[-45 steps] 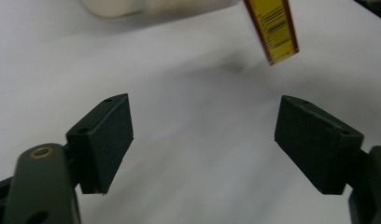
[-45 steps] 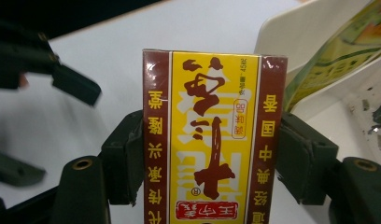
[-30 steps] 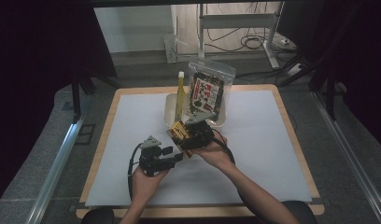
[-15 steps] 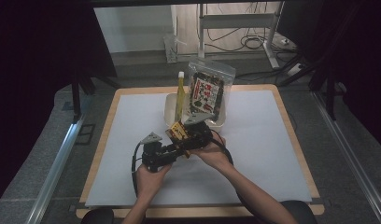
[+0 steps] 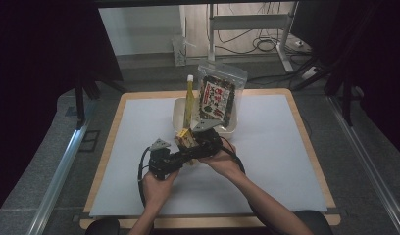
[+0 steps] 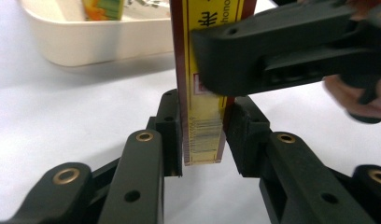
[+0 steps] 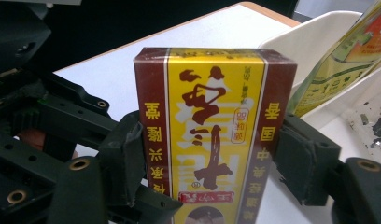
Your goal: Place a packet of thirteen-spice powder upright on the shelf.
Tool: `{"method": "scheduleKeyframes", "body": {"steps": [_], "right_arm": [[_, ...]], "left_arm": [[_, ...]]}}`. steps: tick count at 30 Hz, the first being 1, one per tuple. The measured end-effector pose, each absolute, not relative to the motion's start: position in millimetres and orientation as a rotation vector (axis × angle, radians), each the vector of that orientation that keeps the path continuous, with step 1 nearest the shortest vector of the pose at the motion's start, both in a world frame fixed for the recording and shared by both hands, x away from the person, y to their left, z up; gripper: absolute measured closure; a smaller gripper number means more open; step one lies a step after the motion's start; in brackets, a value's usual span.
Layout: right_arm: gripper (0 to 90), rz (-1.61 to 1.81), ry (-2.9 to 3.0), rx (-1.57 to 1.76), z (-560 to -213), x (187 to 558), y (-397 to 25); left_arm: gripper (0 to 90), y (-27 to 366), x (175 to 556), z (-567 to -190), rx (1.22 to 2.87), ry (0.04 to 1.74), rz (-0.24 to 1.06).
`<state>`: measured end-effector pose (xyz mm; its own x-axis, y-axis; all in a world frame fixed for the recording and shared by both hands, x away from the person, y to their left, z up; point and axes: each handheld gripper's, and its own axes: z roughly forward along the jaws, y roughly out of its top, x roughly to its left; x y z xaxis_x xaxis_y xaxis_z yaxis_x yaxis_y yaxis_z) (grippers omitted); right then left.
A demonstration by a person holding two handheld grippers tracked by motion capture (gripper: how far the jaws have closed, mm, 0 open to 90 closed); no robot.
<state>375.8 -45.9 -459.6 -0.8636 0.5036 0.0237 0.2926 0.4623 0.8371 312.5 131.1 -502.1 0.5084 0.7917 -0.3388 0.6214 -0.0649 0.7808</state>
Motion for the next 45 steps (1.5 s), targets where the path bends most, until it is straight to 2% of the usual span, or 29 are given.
{"method": "scheduleKeyframes", "body": {"steps": [3,7,20,32,45], "right_arm": [[12.2,1.375,2.467,0.675,-456.7,375.7,-47.7],[8.1,1.386,2.484,0.672,-452.1,374.0,-54.8],[7.2,1.352,2.498,0.723,-456.3,363.2,-100.3],[7.3,1.339,2.49,0.816,-472.2,346.7,-141.5],[7.3,1.326,2.482,0.847,-476.2,344.3,-153.3]], "left_arm": [[68.3,132.5,313.6,-502.3,1.783,1.205,0.247],[68.3,138.6,314.6,-501.2,1.785,1.222,0.294],[68.2,155.0,319.7,-482.5,1.753,1.255,0.455],[68.1,161.1,337.0,-464.6,1.681,1.296,0.548],[68.1,144.4,370.0,-465.1,1.646,1.377,0.624]]}}
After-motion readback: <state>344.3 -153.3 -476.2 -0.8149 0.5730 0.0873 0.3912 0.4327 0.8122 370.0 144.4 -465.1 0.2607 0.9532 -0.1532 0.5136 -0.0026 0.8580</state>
